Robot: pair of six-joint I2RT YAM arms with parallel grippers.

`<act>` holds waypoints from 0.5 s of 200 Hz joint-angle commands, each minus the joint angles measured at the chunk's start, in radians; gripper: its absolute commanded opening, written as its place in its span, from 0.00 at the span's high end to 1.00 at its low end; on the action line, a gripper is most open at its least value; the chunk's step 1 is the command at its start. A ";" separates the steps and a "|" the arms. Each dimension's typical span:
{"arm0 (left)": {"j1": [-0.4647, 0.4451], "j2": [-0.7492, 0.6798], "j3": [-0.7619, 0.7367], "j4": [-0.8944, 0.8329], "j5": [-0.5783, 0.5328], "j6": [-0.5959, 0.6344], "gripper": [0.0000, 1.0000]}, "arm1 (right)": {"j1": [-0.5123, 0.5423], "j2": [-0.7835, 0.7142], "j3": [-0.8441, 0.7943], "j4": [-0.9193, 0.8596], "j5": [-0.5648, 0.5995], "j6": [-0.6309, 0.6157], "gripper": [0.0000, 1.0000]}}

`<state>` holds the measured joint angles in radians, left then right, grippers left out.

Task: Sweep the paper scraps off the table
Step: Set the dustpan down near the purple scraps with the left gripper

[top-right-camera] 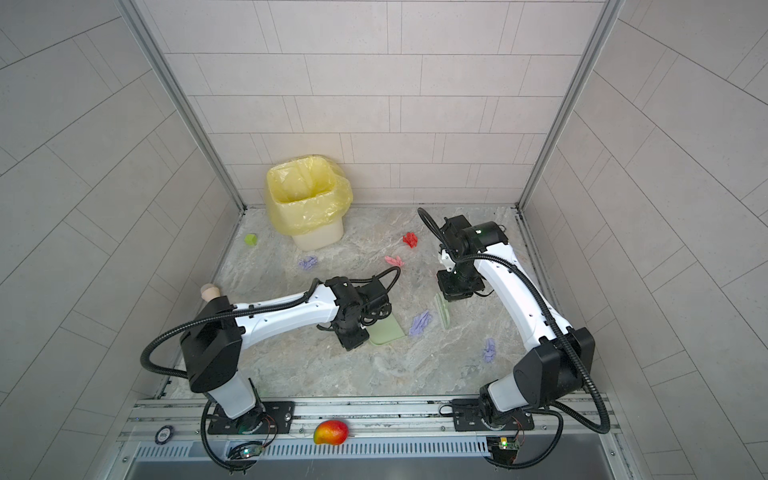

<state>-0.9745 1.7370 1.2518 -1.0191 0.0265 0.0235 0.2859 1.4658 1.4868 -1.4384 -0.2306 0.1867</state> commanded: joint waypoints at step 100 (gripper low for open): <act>-0.022 0.093 0.027 0.026 -0.007 0.156 1.00 | 0.068 0.047 -0.076 0.084 0.052 0.043 1.00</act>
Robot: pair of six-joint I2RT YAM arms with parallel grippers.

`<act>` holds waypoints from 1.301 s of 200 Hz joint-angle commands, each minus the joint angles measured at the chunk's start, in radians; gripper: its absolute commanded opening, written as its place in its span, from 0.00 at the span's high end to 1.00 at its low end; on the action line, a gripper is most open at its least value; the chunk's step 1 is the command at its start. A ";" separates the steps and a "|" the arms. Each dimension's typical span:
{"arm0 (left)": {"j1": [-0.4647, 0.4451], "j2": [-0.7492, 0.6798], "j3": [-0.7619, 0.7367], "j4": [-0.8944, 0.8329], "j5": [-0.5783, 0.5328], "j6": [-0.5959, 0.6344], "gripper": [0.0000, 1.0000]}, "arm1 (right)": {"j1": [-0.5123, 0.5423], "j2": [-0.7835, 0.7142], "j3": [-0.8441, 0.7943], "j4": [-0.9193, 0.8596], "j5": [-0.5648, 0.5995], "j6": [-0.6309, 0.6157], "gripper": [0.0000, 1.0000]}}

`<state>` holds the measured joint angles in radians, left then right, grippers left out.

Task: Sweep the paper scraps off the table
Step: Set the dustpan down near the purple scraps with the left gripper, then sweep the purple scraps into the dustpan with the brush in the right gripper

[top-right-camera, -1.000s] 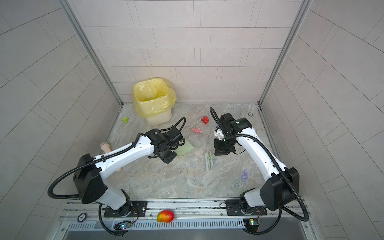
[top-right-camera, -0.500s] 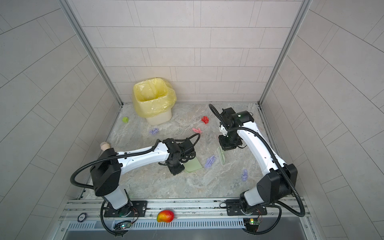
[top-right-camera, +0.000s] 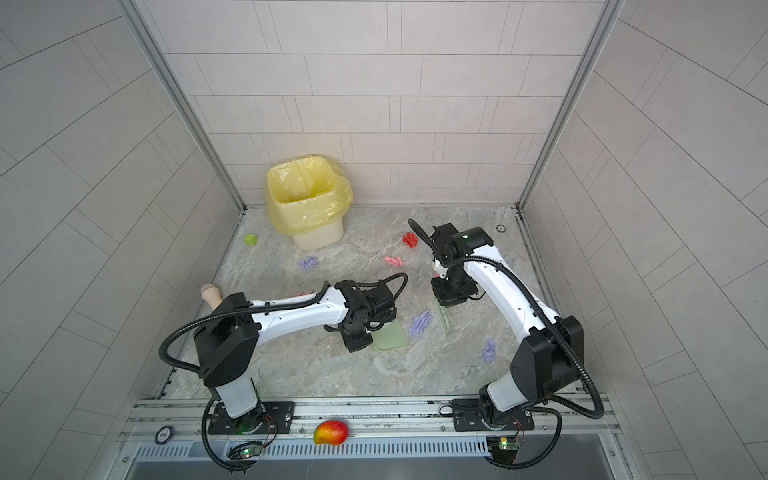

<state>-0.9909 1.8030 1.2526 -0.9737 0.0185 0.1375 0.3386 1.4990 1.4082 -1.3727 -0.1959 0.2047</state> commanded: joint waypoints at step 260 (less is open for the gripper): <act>0.003 0.087 0.049 0.002 0.016 0.058 1.00 | 0.155 0.078 0.072 0.137 -0.139 0.178 1.00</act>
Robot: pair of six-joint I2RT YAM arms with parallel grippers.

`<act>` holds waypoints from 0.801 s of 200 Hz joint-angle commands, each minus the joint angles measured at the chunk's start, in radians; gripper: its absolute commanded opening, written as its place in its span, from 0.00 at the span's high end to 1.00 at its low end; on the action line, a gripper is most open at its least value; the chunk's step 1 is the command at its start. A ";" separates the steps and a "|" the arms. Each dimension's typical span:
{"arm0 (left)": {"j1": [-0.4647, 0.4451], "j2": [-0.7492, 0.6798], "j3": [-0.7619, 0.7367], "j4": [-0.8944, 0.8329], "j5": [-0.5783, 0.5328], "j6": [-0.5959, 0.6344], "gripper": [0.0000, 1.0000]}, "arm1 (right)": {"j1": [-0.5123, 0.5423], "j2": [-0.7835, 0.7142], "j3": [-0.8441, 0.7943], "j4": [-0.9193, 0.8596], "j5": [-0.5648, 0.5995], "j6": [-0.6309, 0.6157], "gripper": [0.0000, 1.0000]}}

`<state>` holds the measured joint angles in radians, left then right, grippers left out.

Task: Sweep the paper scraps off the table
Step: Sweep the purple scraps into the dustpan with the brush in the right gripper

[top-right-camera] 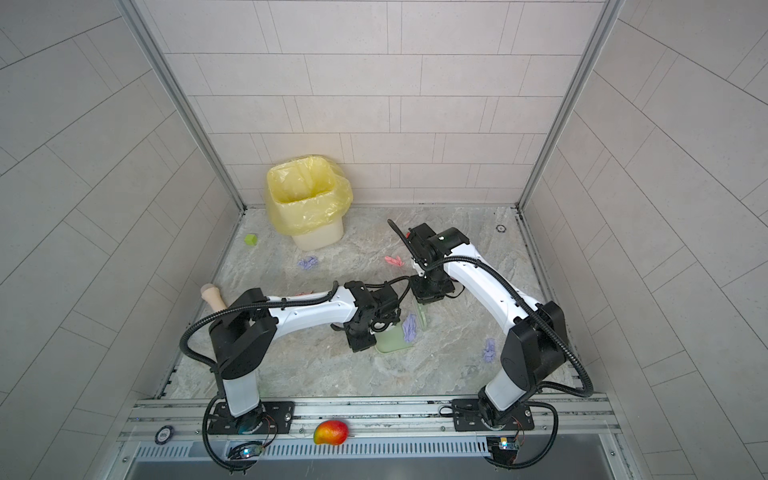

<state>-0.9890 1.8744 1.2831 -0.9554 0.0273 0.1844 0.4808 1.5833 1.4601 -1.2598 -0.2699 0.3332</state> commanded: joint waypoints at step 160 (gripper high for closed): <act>0.018 -0.061 -0.046 0.069 0.003 -0.059 1.00 | -0.106 -0.102 0.034 -0.017 -0.168 0.038 1.00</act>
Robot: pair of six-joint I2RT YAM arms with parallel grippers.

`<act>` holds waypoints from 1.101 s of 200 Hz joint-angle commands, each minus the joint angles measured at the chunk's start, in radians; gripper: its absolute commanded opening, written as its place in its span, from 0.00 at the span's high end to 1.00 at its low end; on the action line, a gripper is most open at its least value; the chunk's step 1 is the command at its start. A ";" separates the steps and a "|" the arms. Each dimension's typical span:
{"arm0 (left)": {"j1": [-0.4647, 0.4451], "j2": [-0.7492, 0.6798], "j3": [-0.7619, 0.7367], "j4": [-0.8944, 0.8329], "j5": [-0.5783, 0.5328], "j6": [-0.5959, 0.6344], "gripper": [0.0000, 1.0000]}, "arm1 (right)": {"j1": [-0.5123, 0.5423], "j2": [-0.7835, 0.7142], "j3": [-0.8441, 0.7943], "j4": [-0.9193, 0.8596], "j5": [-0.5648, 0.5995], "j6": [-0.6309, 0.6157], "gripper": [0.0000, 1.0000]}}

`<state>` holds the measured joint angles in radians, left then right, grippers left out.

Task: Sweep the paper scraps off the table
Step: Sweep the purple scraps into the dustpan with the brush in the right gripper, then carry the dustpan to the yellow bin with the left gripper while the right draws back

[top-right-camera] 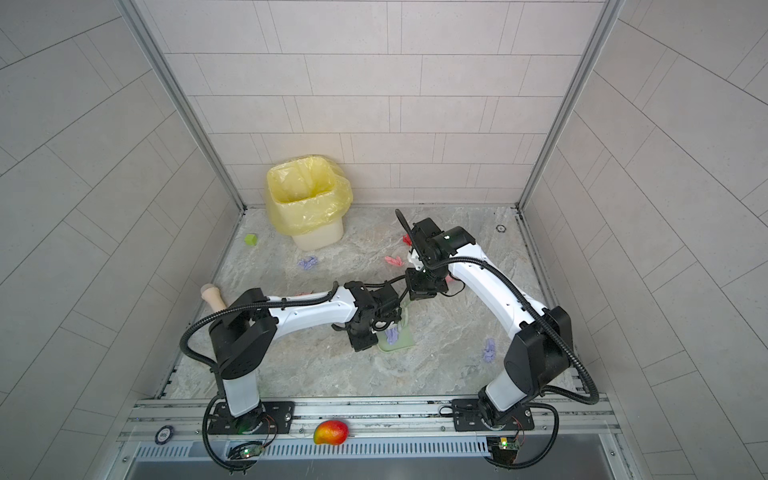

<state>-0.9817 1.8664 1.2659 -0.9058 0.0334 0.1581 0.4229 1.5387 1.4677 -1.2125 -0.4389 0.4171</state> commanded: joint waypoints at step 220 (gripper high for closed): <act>0.447 -0.423 0.414 -0.298 -0.290 -0.288 1.00 | -0.331 -0.196 -0.108 -0.009 -0.201 -0.148 1.00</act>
<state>-0.5953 1.4670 1.5761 -1.0912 -0.2047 -0.0982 0.1001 1.3705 1.3712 -1.2274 -0.6094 0.2878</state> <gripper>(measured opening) 0.205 0.116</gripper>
